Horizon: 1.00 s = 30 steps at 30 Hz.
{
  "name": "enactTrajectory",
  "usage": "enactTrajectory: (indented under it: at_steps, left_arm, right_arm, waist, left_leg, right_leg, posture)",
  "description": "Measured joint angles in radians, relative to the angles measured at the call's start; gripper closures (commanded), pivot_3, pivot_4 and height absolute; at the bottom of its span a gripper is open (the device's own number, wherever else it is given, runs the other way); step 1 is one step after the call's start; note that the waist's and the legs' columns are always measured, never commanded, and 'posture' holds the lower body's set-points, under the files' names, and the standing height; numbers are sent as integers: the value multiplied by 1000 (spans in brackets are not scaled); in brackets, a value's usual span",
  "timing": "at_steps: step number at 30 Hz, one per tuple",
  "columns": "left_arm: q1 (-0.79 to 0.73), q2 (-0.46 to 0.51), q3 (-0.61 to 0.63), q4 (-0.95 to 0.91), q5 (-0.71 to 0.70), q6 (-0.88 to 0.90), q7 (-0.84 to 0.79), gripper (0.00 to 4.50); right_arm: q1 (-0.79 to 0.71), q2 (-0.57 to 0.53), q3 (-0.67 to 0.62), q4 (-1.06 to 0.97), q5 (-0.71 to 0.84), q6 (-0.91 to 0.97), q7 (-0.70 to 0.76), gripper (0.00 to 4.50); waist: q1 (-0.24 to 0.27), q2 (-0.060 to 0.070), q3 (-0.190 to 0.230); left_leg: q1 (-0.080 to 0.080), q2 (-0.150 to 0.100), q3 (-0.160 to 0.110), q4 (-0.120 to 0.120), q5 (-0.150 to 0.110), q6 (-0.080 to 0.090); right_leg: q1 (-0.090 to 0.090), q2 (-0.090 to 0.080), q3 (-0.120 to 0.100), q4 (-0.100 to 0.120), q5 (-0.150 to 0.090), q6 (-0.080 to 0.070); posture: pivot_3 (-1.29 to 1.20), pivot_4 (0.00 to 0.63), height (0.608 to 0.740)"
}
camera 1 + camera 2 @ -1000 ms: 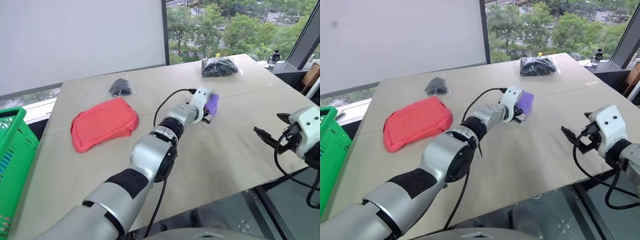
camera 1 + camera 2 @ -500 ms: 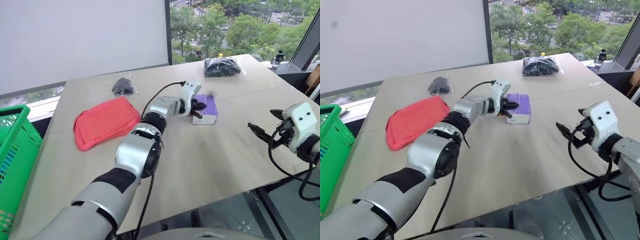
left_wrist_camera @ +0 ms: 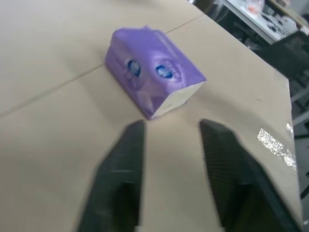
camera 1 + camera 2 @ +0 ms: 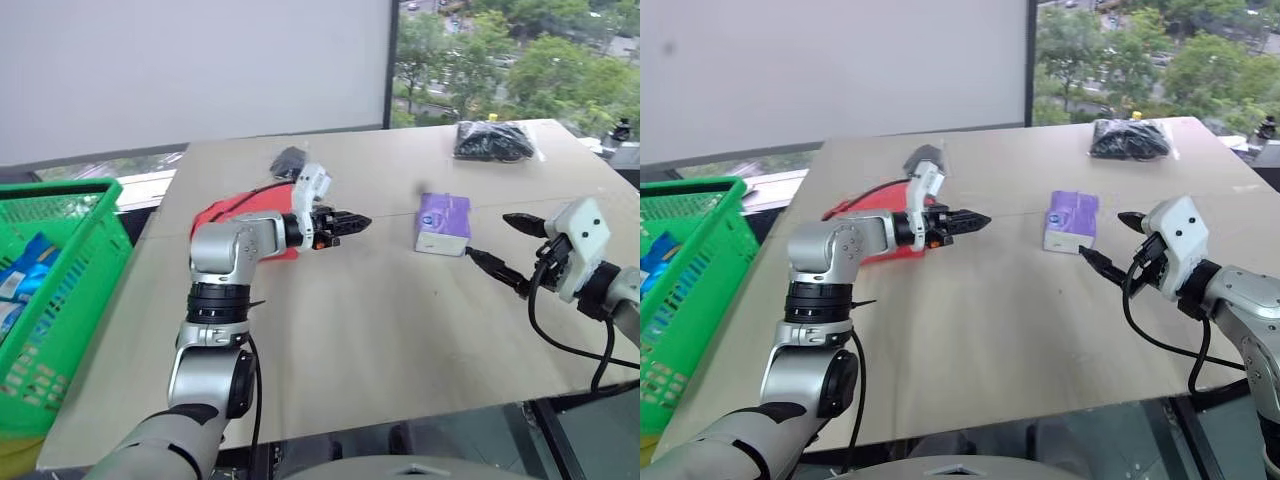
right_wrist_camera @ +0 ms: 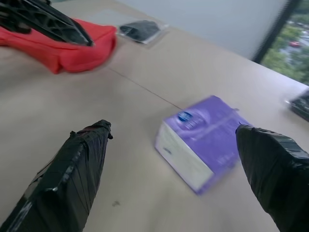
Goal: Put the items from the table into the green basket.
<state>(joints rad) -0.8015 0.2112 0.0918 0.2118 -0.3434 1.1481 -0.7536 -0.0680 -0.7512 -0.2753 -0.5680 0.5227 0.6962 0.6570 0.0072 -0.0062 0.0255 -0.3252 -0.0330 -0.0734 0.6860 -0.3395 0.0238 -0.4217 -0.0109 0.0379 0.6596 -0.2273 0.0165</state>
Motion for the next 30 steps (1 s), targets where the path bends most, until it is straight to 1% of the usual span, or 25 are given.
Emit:
enactTrajectory:
  at_steps: [1, 2, 3, 5, 6, 7, 9, 12, 17, 19, 21, 22, 23, 24, 25, 26, 27, 28, 30]
  left_arm:
    - [-90, -63, 14, 155, 9, -13, 69, 467]
    - [-124, -77, 24, 207, 15, -21, 93, 129]
    - [-197, -118, 48, 335, 17, -51, 142, 48]
    - [-321, -177, 95, 560, 16, -149, 206, 48]
    - [-349, -188, 101, 610, 16, -177, 219, 48]
    - [-404, -213, 120, 726, 17, -249, 241, 48]
    - [-467, -255, 136, 870, 20, -345, 265, 48]
    - [-500, -310, 131, 1004, 54, -455, 312, 48]
    - [-498, -367, 63, 1110, 167, -593, 394, 48]
    - [-493, -373, 40, 1117, 206, -628, 411, 541]
    - [-488, -375, 25, 1129, 227, -655, 418, 1233]
    - [-488, -375, 26, 1133, 229, -661, 421, 1652]
    - [-487, -376, 27, 1134, 230, -665, 423, 1759]
    - [-487, -376, 27, 1135, 230, -665, 423, 2260]
    - [-486, -376, 28, 1135, 230, -668, 424, 2332]
    - [-486, -376, 33, 1135, 230, -674, 425, 2559]
    - [-486, -376, 51, 1135, 222, -677, 421, 3087]
    - [-486, -375, 59, 1135, 221, -677, 397, 3390]
    - [-486, -375, 66, 1135, 221, -676, 368, 4304]
  right_arm:
    - [-7, -11, 2, 9, -2, -2, 7, 0]
    - [-13, -15, 2, 11, -3, -2, 9, 0]
    - [-20, -24, 1, 15, -4, -2, 12, 0]
    - [-22, -42, 0, 16, -5, 1, 14, 0]
    - [-21, -49, 0, 16, -5, 3, 16, 0]
    - [-8, -66, -2, 13, -4, 10, 19, 0]
    - [17, -84, -11, -3, 12, 45, 25, 0]
    - [48, -106, -40, -47, 48, 89, 34, 0]
    - [73, -107, -90, -100, 76, 125, 10, 0]
    - [87, -104, -96, -117, 81, 134, -3, 0]
    - [93, -97, -97, -135, 90, 147, -16, 0]
    - [94, -95, -97, -140, 93, 151, -20, 0]
    - [96, -93, -97, -144, 95, 152, -24, 0]
    - [97, -92, -97, -144, 95, 152, -24, 0]
    - [100, -92, -97, -148, 97, 152, -28, 0]
    - [102, -92, -97, -152, 101, 153, -32, 0]
    - [109, -91, -103, -161, 106, 158, -37, 0]
    - [114, -91, -114, -160, 108, 159, -40, 0]
    - [114, -91, -117, -160, 108, 158, -46, 0]
  waist:
    - [14, 0, 0]
    - [16, 0, 0]
    - [19, 0, 0]
    - [12, 0, 0]
    - [8, 0, 0]
    - [4, 0, 0]
    - [-6, 0, 0]
    - [-27, 0, 0]
    - [-58, -1, 1]
    - [-71, -1, 1]
    - [-82, -1, 0]
    - [-89, 0, 0]
    - [-91, 0, 0]
    - [-92, 0, 0]
    - [-96, 0, 0]
    - [-101, 0, 0]
    - [-107, 0, 0]
    - [-108, 0, 0]
    - [-107, 0, 0]
  left_leg:
    - [-1, -1, -2, 0, 0, 0]
    - [-1, -2, -2, 0, 0, 0]
    - [-2, -2, -2, 0, 0, 0]
    - [-2, -2, -2, -1, 0, 0]
    - [-3, -2, -1, -2, 0, 0]
    - [-3, -1, -1, -2, 0, 1]
    - [-3, -1, 0, -4, 0, 1]
    - [-3, -1, 1, -4, 0, 1]
    - [-1, 0, 6, -4, -2, 3]
    - [1, 0, 6, -4, -3, 5]
    - [1, 1, 7, -3, -3, 5]
    - [2, 1, 7, -3, -3, 5]
    - [2, 1, 7, -3, -3, 5]
    - [1, 1, 7, -3, -3, 5]
    - [1, 1, 7, -3, -3, 5]
    - [1, 1, 7, -3, -3, 5]
    - [1, 1, 8, -3, -3, 5]
    - [1, 1, 8, -3, -3, 5]
    - [1, 2, 7, -3, -2, 4]
  right_leg:
    - [0, 0, -1, -1, 0, 0]
    - [0, 0, -1, -1, 0, 0]
    - [0, -1, -1, -2, 0, 0]
    - [0, -1, -1, -3, 0, 0]
    - [-1, -1, -1, -4, 0, 0]
    - [-1, -1, 0, -4, 0, 0]
    - [-1, -1, 0, -6, 0, 0]
    - [-1, -1, 2, -5, 0, 0]
    - [1, 0, 6, 0, 0, 1]
    - [4, 1, 6, 0, 0, 2]
    - [5, 3, 6, 0, -1, 2]
    - [5, 6, 6, 0, 0, 2]
    - [5, 8, 6, 0, -1, 2]
    - [5, 8, 7, 0, -1, 2]
    - [5, 8, 7, 0, 0, 2]
    - [5, 8, 7, 0, 0, 2]
    - [5, 8, 8, -1, -1, 2]
    - [5, 8, 8, -1, -1, 2]
    - [5, 8, 8, -1, -1, 2]
  posture:
    - [-49, 0, 740]
    - [-49, 0, 740]
    - [-49, 0, 740]
    - [-119, 0, 740]
    - [-131, 0, 740]
    - [-144, 0, 740]
    - [-161, 0, 740]
    - [-192, 0, 740]
    - [-225, 0, 740]
    - [-235, 0, 740]
    - [-241, 0, 740]
    - [-243, 0, 740]
    - [-245, 0, 740]
    - [-242, 0, 740]
    - [-242, 0, 740]
    - [-241, 0, 740]
    - [-241, 0, 740]
    - [-237, 0, 740]
    - [-229, 0, 740]
